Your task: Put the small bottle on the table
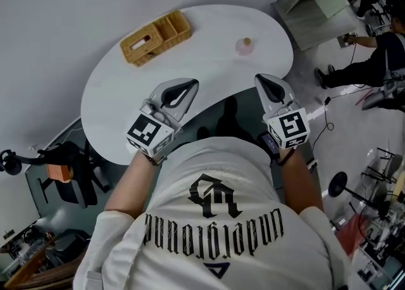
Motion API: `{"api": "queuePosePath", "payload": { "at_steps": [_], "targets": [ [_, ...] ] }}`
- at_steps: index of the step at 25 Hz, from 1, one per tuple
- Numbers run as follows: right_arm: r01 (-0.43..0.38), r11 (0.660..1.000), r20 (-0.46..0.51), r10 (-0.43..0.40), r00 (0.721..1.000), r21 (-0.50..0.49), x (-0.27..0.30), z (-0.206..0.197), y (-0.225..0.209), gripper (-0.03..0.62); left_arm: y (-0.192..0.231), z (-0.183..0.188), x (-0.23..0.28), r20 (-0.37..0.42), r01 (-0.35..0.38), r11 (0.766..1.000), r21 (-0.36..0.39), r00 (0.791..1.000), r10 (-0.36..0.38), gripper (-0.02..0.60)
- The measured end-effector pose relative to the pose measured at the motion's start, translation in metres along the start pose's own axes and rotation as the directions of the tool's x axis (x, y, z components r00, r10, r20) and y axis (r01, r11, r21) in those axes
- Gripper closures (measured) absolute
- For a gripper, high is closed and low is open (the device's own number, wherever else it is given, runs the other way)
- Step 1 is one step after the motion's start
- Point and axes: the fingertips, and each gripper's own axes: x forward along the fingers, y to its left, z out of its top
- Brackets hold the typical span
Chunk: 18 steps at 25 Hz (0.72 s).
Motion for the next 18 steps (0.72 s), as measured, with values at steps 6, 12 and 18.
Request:
{"api": "queuePosePath", "payload": {
  "at_steps": [6, 12, 18],
  "targets": [
    [-0.003, 1.0, -0.015, 0.004, 1.0, 0.022, -0.03, -0.002, 0.018, 0.591, -0.017, -0.007, -0.003, -0.009, 0.034, 0.999, -0.001, 0.999, -0.034, 0.574],
    [0.013, 1.0, 0.004, -0.013, 1.0, 0.019, -0.061, -0.002, 0.01, 0.591, -0.041, -0.008, 0.003, -0.009, 0.041, 0.999, 0.001, 0.999, -0.041, 0.574],
    [0.004, 1.0, 0.045, -0.004, 0.999, 0.003, -0.098, -0.004, 0.0, 0.591, -0.08, -0.008, 0.019, -0.026, 0.049, 0.999, 0.02, 0.998, -0.048, 0.574]
  ]
}}
